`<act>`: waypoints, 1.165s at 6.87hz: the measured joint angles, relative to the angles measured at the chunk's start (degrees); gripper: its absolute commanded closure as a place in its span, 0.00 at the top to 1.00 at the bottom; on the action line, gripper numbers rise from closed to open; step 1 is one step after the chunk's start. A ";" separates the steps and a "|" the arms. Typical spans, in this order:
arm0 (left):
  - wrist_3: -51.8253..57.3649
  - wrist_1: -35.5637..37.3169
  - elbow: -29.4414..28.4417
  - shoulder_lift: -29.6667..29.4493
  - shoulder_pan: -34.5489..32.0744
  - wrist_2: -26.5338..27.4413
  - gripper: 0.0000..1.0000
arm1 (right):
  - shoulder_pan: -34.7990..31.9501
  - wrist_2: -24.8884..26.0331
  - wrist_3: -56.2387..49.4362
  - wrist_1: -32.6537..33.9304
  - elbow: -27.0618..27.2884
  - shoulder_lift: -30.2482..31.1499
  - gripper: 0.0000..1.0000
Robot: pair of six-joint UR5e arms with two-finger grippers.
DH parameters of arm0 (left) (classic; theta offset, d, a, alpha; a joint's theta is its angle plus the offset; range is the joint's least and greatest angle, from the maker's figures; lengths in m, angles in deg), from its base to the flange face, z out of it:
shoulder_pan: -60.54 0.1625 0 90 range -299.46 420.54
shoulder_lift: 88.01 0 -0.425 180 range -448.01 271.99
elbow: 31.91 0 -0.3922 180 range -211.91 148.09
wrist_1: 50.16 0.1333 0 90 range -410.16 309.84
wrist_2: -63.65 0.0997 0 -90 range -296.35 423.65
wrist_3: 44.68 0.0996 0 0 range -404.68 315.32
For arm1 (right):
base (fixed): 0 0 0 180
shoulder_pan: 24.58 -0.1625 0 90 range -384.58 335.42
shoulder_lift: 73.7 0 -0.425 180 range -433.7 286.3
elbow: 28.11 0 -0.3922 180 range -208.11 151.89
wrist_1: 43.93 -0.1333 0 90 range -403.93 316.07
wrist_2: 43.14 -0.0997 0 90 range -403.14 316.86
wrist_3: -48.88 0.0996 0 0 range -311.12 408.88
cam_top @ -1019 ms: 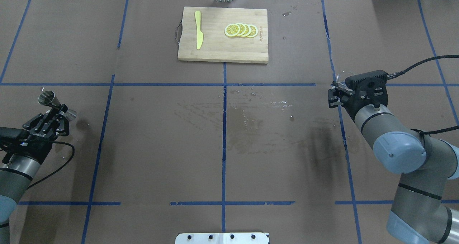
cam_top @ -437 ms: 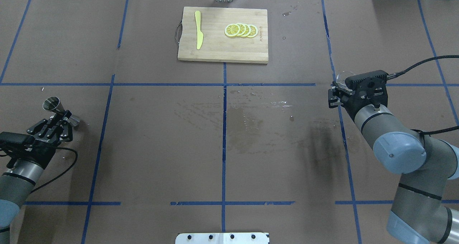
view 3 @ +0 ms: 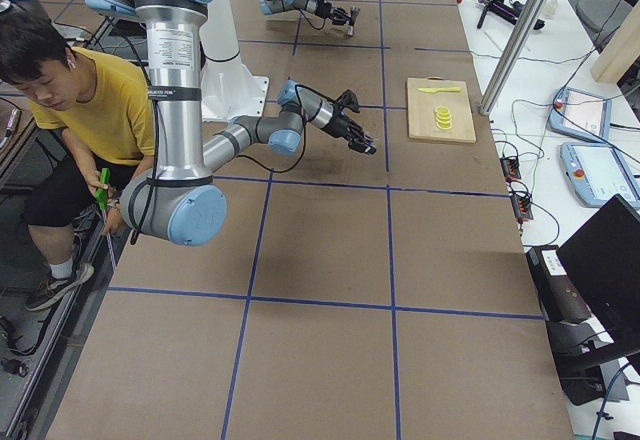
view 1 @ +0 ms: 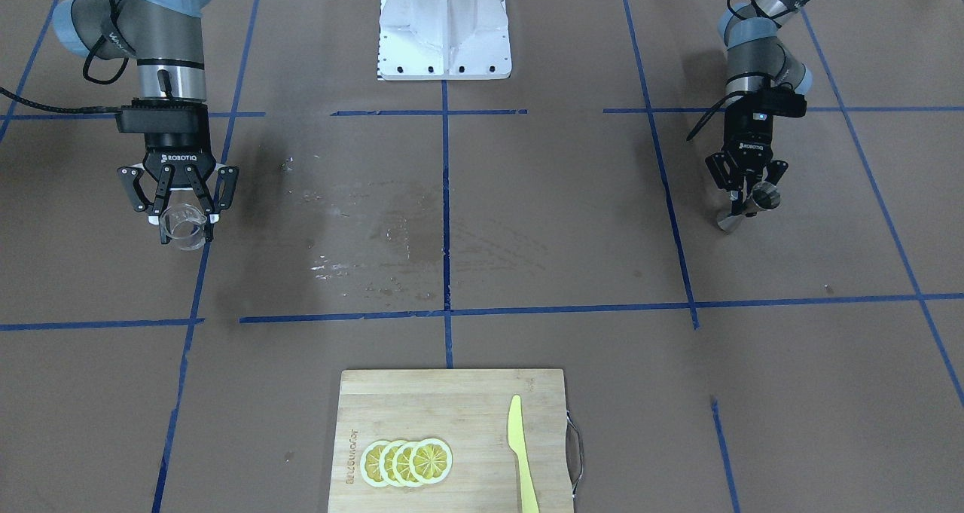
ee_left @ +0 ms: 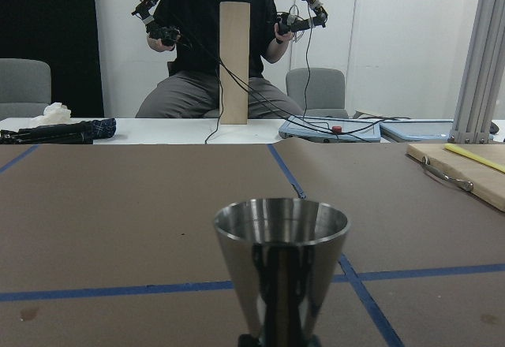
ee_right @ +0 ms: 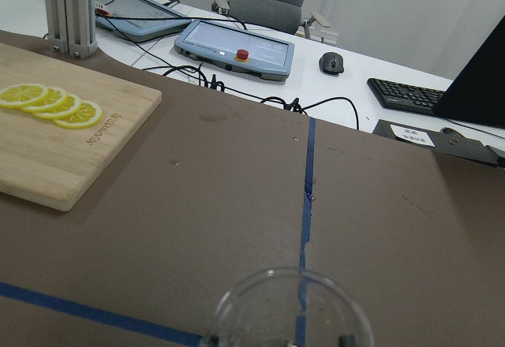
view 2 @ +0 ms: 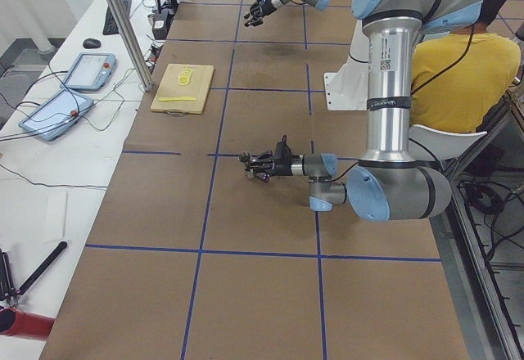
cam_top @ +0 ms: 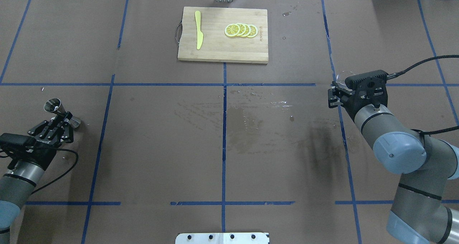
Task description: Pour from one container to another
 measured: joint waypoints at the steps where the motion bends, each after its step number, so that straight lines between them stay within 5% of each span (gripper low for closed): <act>1: -0.11 0.06 -0.04 0.00 0.16 0.00 0.16 | 0.00 0.02 0.02 0.02 0.01 -0.18 0.17; 4: -0.25 0.06 -0.23 0.00 0.64 -0.08 0.26 | 0.01 0.08 0.07 0.04 0.18 -0.71 0.18; 5: -0.26 0.06 -0.26 0.00 0.76 -0.08 0.44 | 0.04 0.09 0.03 0.04 0.28 -0.74 0.18; 6: -0.24 0.05 -0.26 0.00 0.82 -0.08 0.91 | 0.04 0.09 0.01 0.04 0.34 -0.78 0.18; 8: -0.18 0.06 -0.15 0.01 0.90 -0.09 0.99 | 0.05 0.09 0.02 0.04 0.34 -1.13 0.18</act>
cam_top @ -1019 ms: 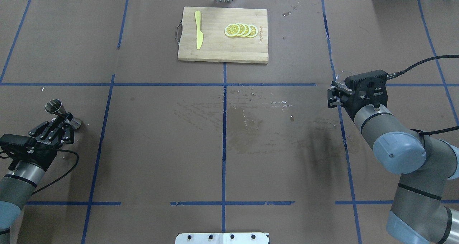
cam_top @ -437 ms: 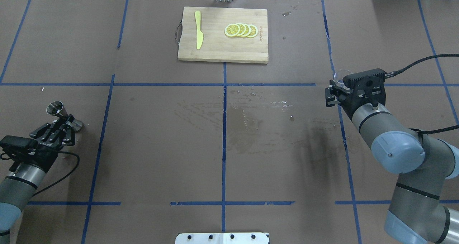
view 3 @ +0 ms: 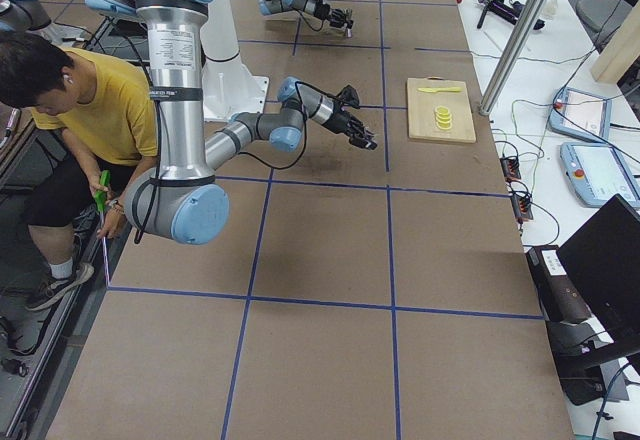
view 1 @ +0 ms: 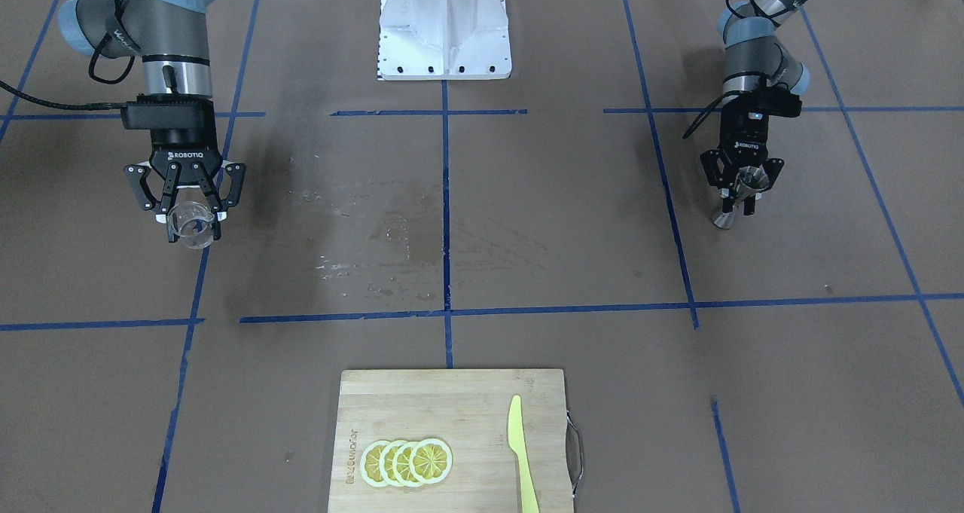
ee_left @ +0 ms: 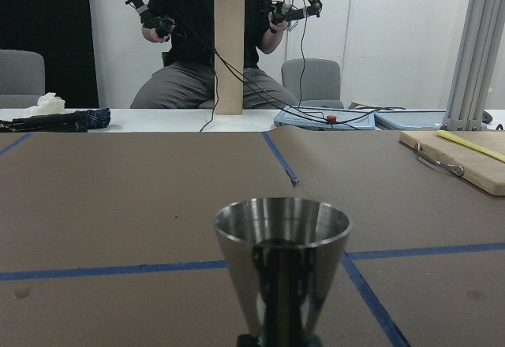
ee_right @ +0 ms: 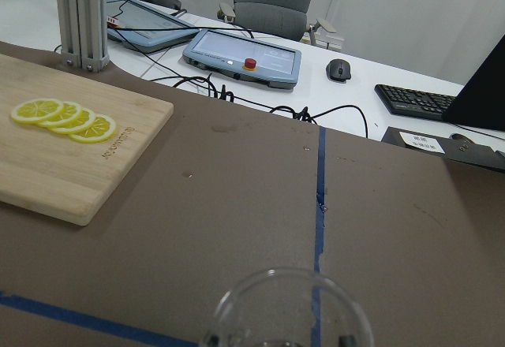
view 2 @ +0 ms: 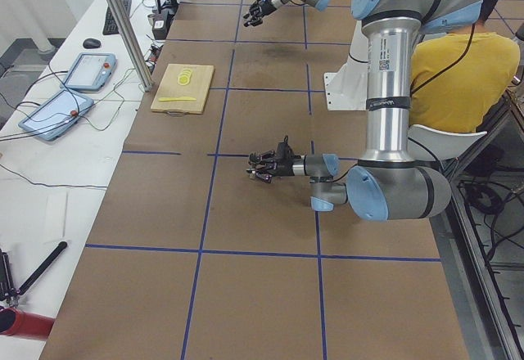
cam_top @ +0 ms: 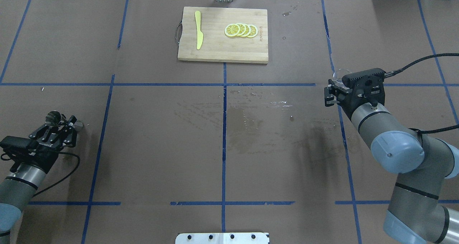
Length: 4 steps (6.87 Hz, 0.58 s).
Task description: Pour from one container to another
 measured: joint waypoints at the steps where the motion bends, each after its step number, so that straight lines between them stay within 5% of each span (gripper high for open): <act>1: 0.03 0.00 0.06 0.04 0.00 0.00 0.99 | 0.00 0.00 0.04 0.00 -0.02 -0.13 0.18; 4: 0.51 -0.06 1.09 0.46 -0.05 -1.07 0.99 | 0.00 -0.08 0.03 0.02 -0.06 -0.24 0.18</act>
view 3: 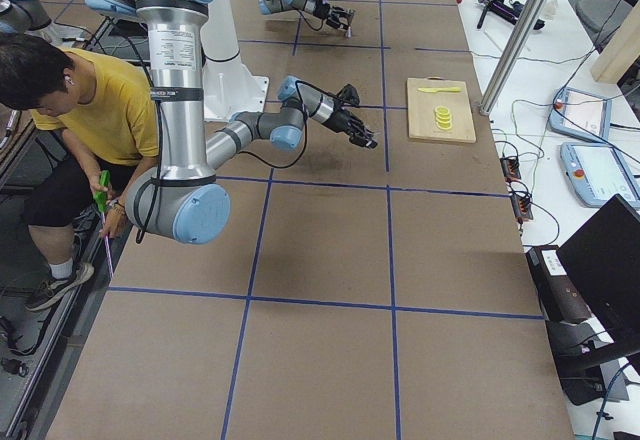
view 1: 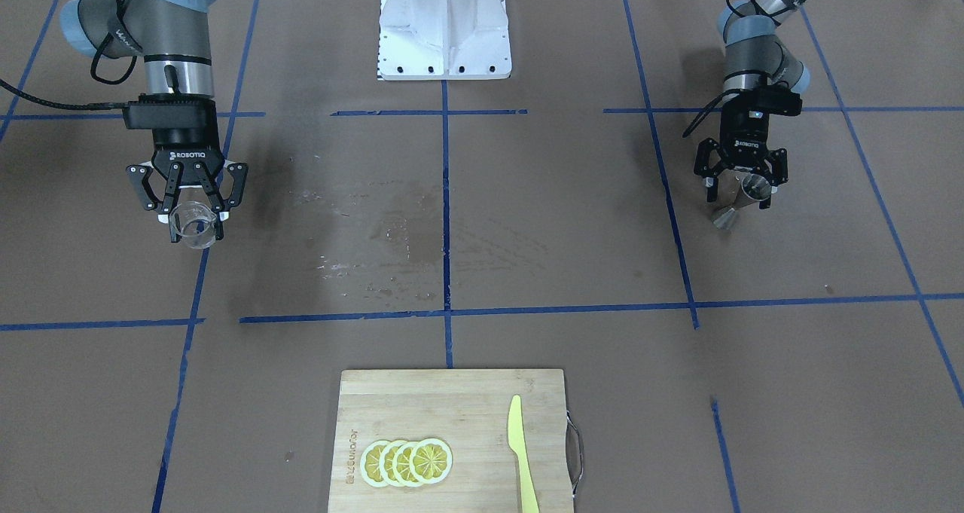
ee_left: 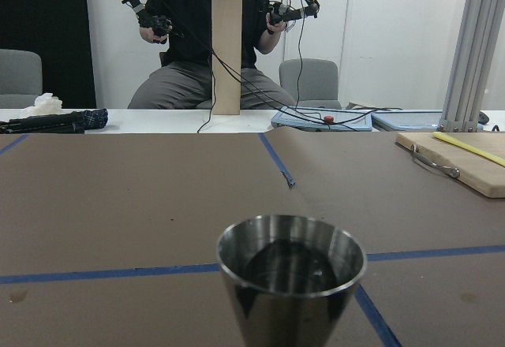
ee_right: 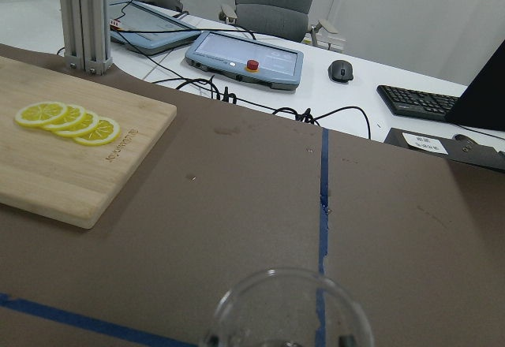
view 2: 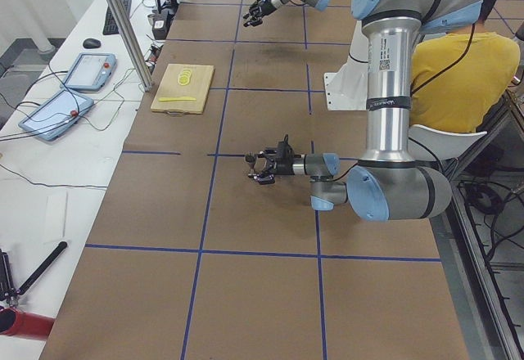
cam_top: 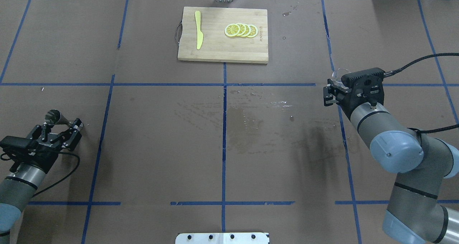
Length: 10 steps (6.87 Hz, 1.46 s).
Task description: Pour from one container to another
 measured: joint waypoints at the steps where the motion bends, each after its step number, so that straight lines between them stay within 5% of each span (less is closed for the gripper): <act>1: 0.15 0.03 0.97 0.73 0.01 -2.70 0.99 | 0.04 -0.06 0.10 0.04 -0.11 -0.01 0.18; 6: 3.78 8.67 16.24 17.56 -1.61 -27.02 0.99 | 0.97 0.47 4.35 -0.07 -2.63 -0.40 0.18; 8: 12.11 9.46 15.95 21.85 -9.09 -41.32 0.99 | 1.25 1.33 9.21 -2.18 -3.55 1.81 0.19; 10: 27.55 9.59 12.19 22.09 -22.50 -52.74 0.99 | 3.56 5.87 12.15 -11.05 -7.44 6.49 0.23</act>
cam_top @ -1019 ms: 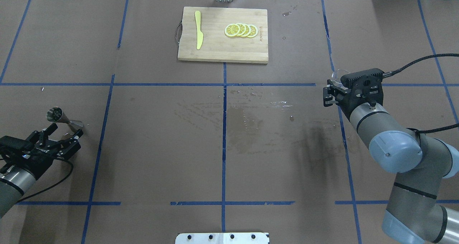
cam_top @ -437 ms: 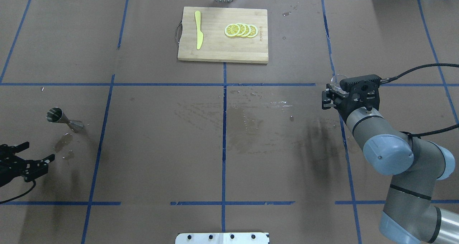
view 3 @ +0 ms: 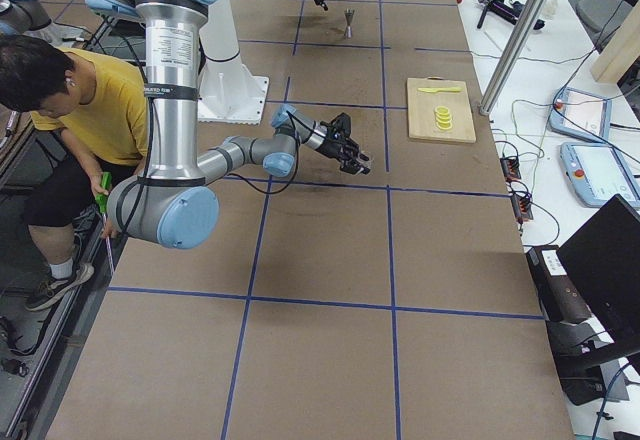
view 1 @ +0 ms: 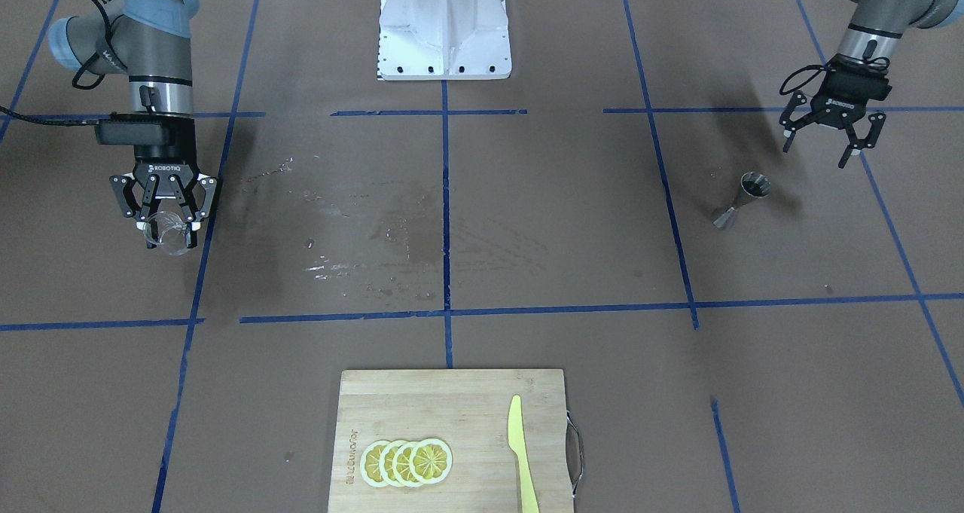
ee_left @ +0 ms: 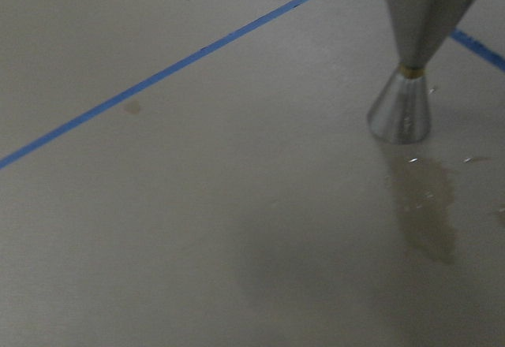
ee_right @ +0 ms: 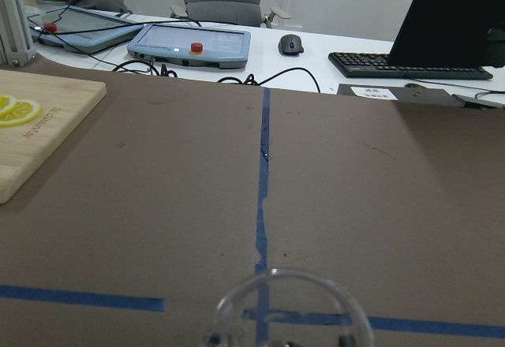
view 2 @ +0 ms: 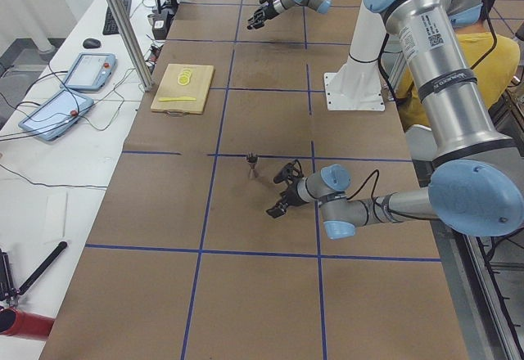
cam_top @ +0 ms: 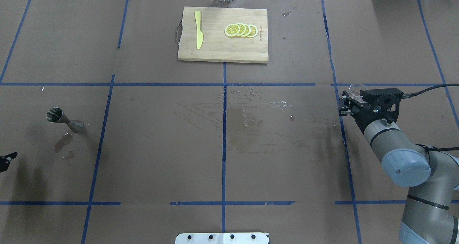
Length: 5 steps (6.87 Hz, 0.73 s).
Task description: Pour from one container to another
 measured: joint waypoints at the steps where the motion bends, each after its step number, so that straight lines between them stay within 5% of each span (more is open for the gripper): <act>1: 8.24 0.32 -1.71 -0.49 -7.67 -5.72 0.99 | 2.11 3.38 0.39 -2.40 -2.00 0.75 0.30; 3: 18.97 2.94 -3.32 -2.65 -18.51 -12.76 0.99 | 6.26 9.28 3.00 -3.61 -3.90 1.09 0.39; 5: 21.11 4.10 -3.52 -4.04 -20.91 -13.95 1.00 | 8.95 13.26 6.37 -3.70 -6.08 1.16 0.54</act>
